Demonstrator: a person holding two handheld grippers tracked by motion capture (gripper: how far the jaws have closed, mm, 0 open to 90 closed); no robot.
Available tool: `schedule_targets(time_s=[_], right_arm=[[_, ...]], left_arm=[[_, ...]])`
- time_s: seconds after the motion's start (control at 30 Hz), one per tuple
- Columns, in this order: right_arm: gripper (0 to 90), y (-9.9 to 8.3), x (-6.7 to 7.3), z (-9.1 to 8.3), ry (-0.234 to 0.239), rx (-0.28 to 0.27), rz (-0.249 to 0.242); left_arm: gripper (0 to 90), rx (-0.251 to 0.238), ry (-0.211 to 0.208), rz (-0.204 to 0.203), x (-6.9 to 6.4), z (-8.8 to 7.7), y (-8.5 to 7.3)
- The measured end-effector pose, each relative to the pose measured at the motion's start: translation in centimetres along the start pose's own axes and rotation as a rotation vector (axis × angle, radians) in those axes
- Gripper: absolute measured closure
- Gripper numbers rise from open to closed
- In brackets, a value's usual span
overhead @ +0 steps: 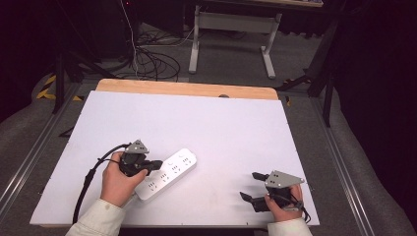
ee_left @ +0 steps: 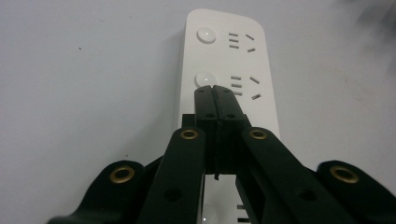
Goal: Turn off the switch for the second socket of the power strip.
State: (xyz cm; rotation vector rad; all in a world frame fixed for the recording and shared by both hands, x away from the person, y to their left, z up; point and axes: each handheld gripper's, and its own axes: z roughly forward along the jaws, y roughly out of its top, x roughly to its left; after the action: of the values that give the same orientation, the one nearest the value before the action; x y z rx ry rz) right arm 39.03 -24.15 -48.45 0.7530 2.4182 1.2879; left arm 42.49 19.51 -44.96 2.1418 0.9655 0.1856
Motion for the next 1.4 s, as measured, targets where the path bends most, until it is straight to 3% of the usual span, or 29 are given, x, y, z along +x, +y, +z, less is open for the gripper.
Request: schedule_targets(time_s=[0.63, 1.0, 1.4], right_arm=[[19.3, -0.03, -0.03, -0.03, -0.002, -0.002, 0.003], [19.3, -0.03, -0.04, -0.02, 0.0, -0.002, 0.003], [19.1, -0.03, -0.01, -0.01, 0.004, -0.004, 0.003]], left_arm=[[90.0, 0.06, 0.031, 0.067, -0.37, 0.57, -0.07], [90.0, 0.058, 0.026, 0.067, -0.44, 0.71, -0.12], [90.0, 0.072, 0.045, 0.096, -0.59, 0.91, -0.16]])
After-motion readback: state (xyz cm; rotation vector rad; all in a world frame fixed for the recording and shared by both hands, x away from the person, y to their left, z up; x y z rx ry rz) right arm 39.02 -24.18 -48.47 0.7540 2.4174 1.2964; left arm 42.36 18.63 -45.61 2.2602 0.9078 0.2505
